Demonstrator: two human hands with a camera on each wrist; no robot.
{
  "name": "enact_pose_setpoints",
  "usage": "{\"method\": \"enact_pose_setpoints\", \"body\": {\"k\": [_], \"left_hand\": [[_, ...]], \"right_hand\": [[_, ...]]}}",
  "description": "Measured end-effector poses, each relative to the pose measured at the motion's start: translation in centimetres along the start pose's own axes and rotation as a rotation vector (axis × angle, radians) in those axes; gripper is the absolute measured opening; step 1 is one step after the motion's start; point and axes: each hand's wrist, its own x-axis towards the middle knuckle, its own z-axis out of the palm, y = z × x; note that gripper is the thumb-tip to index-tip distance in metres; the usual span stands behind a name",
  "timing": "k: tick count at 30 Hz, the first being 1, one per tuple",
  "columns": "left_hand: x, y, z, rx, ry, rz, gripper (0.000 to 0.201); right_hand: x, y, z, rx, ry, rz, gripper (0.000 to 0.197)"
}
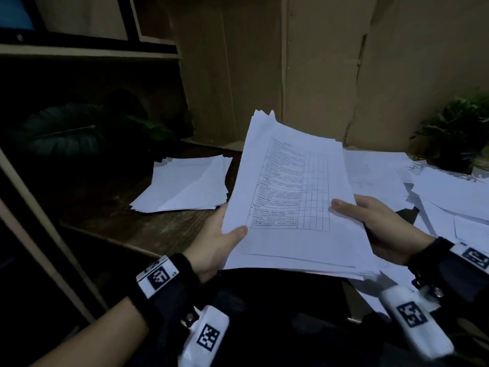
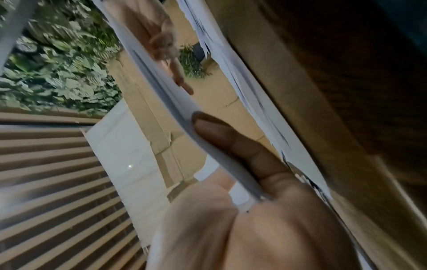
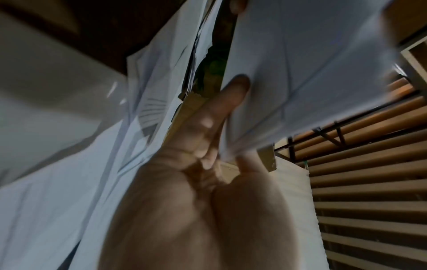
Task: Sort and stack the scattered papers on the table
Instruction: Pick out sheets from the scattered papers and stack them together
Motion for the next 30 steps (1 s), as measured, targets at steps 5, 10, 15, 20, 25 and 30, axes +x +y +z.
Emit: {"method": "enact_pose_setpoints", "body": {"k": [5, 10, 15, 20, 25, 30], "left_hand": [[2.0, 0.0, -3.2, -0.139, 0.138, -0.105, 0.039], [5.9, 0.0, -8.9, -0.191, 0.184, -0.220, 0.040], [10.2, 0.0, -13.4, -0.187, 0.310, -0.263, 0.030], [13.3, -0.6, -16.8, -0.076, 0.368, -0.311, 0.036], [14.7, -1.8, -18.4, 0.306, 0.364, -0.387, 0.052], [15.3, -2.1, -18.0, 0.522, 0.379, -0.487, 0.045]], "right_hand": [[0.0, 0.4, -2.1, 0.134, -0.056, 0.087, 0.042], [0.6, 1.5, -5.1, 0.405, 0.024, 0.185, 0.065], [2.3, 3.8, -7.6, 0.569, -0.177, 0.176, 0.090], [3.5, 5.4, -9.0, 0.570, -0.411, 0.099, 0.054], [3.6, 7.3, -8.7, 0.535, -0.432, 0.186, 0.058], [3.5, 7.3, -9.7, 0.483, -0.354, 0.235, 0.059]]}}
